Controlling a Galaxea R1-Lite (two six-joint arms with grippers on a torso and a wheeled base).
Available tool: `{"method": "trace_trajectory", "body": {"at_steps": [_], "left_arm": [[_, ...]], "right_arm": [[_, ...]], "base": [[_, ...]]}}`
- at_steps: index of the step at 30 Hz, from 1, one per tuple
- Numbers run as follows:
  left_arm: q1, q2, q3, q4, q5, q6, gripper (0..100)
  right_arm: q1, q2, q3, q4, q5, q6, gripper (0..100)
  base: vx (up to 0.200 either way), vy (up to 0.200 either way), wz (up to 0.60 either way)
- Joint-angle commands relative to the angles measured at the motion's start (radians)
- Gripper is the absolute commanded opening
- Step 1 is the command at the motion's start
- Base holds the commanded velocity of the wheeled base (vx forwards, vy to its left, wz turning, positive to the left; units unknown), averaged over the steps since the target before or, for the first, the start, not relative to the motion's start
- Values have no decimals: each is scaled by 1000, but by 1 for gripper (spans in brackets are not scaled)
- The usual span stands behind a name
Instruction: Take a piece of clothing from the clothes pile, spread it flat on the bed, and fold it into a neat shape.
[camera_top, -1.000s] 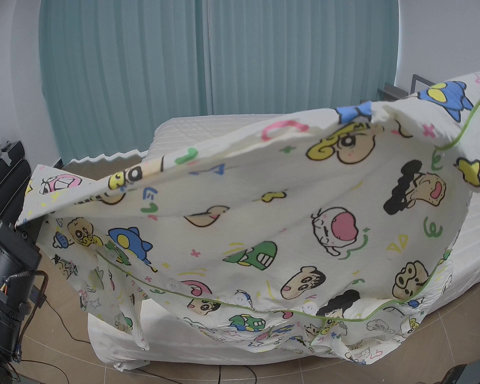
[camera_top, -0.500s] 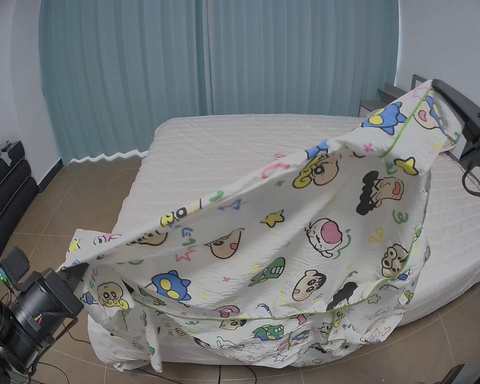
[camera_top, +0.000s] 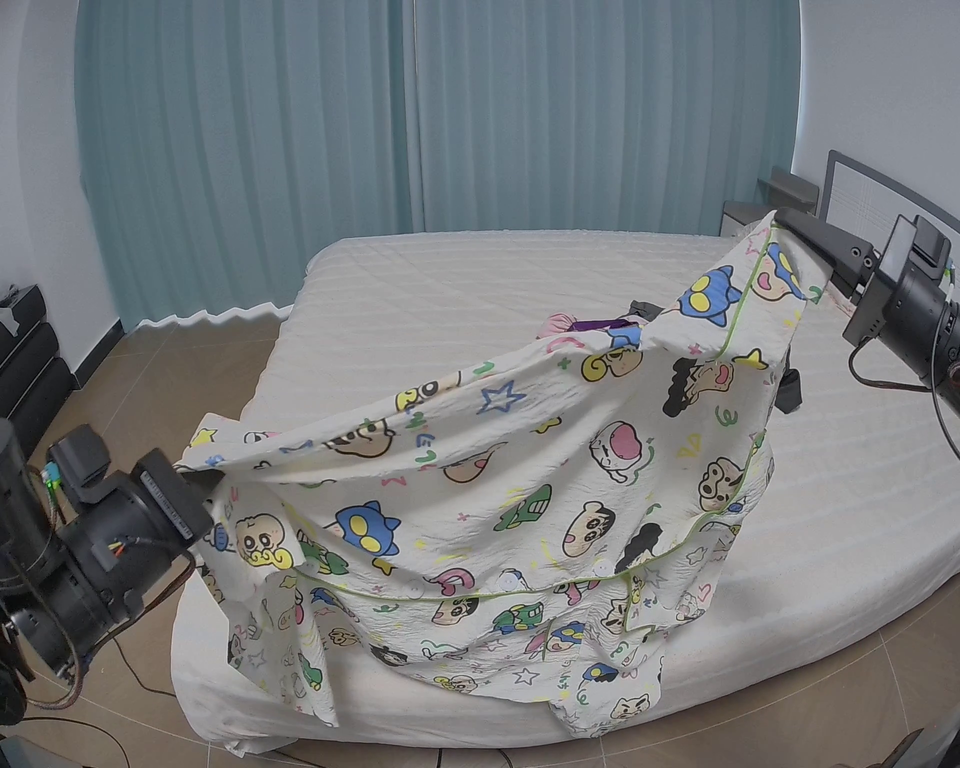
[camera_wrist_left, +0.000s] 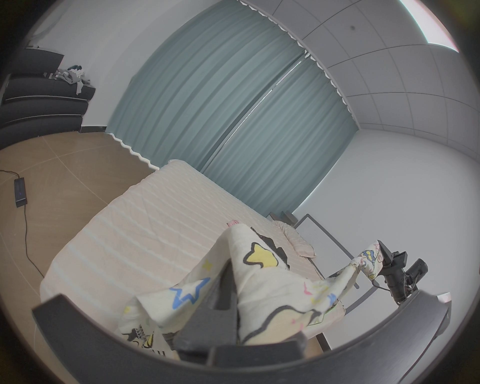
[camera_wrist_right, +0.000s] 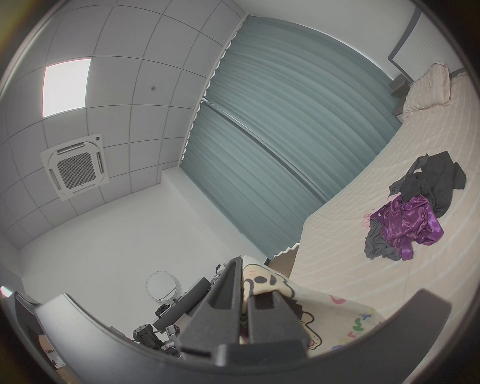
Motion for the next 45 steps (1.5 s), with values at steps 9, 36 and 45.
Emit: {"method": "trace_trajectory", "body": {"at_steps": [9, 36, 45], "left_arm": [[143, 465, -282, -1, -39, -47, 0], [252, 1031, -701, 8, -25, -170, 0], [252, 1031, -697, 11, -33, -187, 0]], "right_arm": [[-11, 265, -111, -17, -8, 0, 0], [-5, 805, -403, -16, -164, 3, 0], [-2, 816, -409, -17, -167, 4, 0]], "base": [[200, 0, 0], [22, 0, 0], [0, 0, 0]]}}
